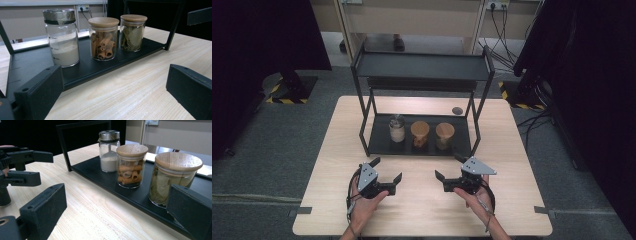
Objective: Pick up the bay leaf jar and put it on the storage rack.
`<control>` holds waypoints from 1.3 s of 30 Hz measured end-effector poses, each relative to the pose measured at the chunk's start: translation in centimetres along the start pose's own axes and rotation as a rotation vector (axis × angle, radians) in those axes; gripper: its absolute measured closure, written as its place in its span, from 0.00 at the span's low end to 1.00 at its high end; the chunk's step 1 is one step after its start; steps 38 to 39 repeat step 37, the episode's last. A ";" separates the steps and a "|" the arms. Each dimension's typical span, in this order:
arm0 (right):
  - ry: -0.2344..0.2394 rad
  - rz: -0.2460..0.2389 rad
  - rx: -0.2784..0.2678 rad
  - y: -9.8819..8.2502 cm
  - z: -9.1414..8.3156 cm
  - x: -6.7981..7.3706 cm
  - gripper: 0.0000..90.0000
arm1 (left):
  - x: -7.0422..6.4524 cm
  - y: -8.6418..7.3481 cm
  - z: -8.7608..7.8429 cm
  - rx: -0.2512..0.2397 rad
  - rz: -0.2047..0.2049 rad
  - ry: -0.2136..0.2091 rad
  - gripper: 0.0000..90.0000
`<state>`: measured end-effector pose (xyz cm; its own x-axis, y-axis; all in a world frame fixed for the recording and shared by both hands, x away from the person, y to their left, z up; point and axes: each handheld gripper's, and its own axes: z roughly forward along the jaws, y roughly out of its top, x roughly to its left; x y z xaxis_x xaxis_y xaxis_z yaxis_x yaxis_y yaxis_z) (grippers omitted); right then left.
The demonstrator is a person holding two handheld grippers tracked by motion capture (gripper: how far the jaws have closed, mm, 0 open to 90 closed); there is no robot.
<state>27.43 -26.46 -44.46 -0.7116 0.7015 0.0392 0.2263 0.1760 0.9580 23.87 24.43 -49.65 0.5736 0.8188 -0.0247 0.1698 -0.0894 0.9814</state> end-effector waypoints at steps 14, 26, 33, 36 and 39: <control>0.009 0.018 0.006 -0.3 0.2 -0.4 0.04 | -0.1 0.1 -0.2 -0.007 0.006 -0.002 0.01; 0.006 0.019 0.010 -0.4 0.3 -0.4 0.04 | -0.1 0.1 -0.2 -0.008 0.006 -0.003 0.01; 0.000 0.020 0.004 -0.3 0.1 -0.5 0.04 | -0.1 0.0 -0.1 -0.006 0.004 -0.005 0.01; -0.003 0.022 0.002 -0.3 0.1 -0.6 0.04 | -0.1 0.0 -0.1 -0.006 0.003 -0.004 0.01; -0.003 0.022 0.002 -0.3 0.1 -0.6 0.04 | -0.1 0.0 -0.1 -0.006 0.002 -0.004 0.01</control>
